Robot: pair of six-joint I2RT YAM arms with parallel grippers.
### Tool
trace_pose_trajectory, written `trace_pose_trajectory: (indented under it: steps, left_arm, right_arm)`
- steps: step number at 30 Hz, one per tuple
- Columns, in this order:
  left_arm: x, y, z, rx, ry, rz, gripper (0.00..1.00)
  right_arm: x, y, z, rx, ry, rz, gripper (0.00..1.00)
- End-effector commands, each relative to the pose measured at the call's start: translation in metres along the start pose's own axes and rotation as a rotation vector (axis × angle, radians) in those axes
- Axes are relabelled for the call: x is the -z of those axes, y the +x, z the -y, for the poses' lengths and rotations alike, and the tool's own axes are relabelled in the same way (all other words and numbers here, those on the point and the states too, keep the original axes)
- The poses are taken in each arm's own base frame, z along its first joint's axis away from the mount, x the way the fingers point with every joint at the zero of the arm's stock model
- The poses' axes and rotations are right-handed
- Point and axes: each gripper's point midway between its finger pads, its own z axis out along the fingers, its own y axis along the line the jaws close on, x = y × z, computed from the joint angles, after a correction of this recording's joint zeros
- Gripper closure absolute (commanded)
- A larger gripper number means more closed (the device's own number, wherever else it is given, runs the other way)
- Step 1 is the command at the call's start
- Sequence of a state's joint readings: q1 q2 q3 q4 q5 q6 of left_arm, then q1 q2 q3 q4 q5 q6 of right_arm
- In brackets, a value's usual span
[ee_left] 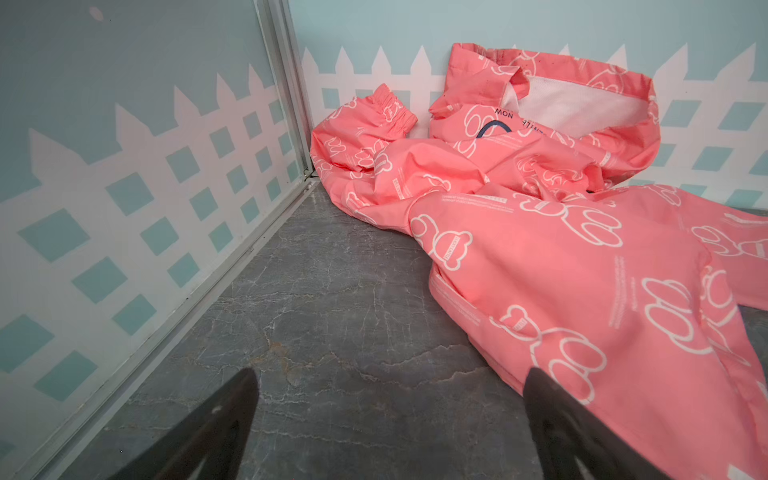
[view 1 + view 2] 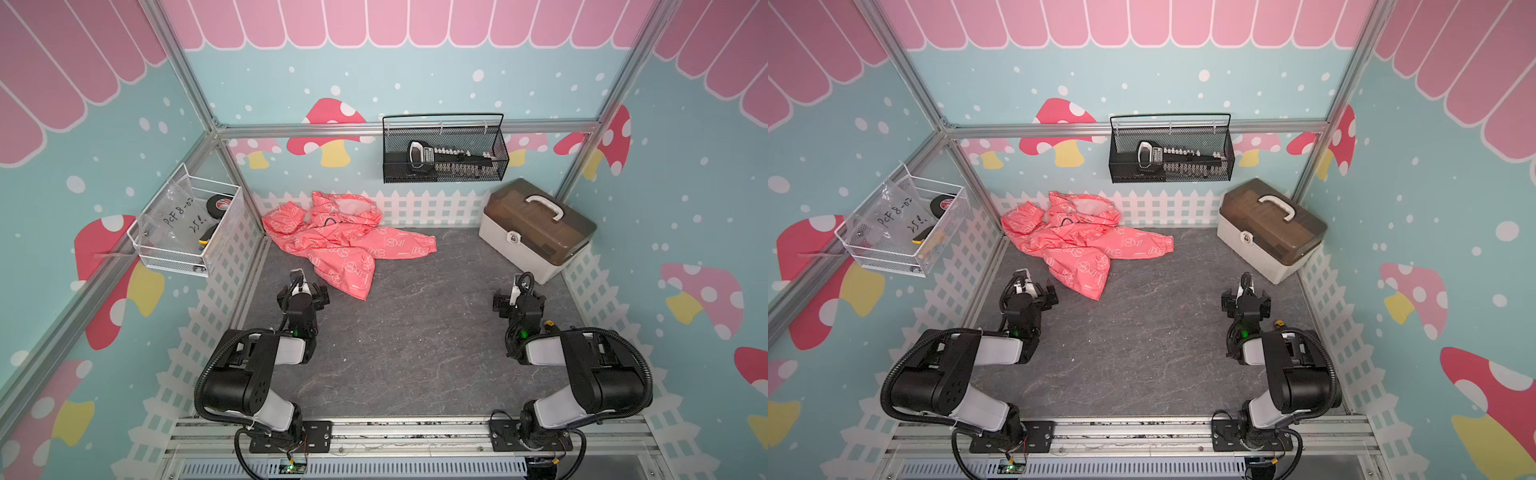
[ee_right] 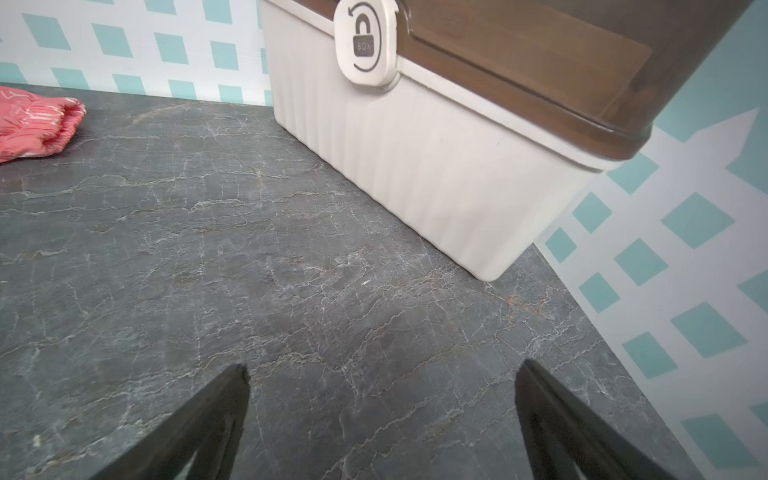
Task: Unzip the jacket
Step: Move the jacket to the center of the board.
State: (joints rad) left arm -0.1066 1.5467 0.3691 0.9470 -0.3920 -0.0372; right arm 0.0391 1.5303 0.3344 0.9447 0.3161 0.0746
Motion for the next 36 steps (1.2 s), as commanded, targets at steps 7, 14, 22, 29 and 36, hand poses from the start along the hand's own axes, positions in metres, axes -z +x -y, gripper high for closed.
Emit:
trace_pose_trajectory:
  steps: [7,14,22,29,36]
  left_arm:
    - [-0.004,0.002,-0.001,0.008,0.028,-0.021,0.01]
    - [-0.006,0.002,-0.007,0.034,0.014,-0.027,0.0]
    - [-0.006,0.002,-0.008,0.035,0.013,-0.027,0.0]
    - [0.055,-0.082,0.065,-0.254,0.056,0.155,0.0]
    - [0.104,-0.124,0.071,-0.121,0.076,0.159,0.0]
  right_arm:
    - [-0.001,-0.007,-0.003,0.012,-0.015,0.016,0.01]
    - [-0.001,-0.008,-0.003,0.012,-0.017,0.018,0.01]
    - [-0.002,-0.007,-0.003,0.011,-0.016,0.015,0.01]
    - [0.023,-0.023,0.016,0.004,0.124,0.107,0.01]
    - [0.066,-0.146,0.001,-0.301,-0.115,0.219,0.01]
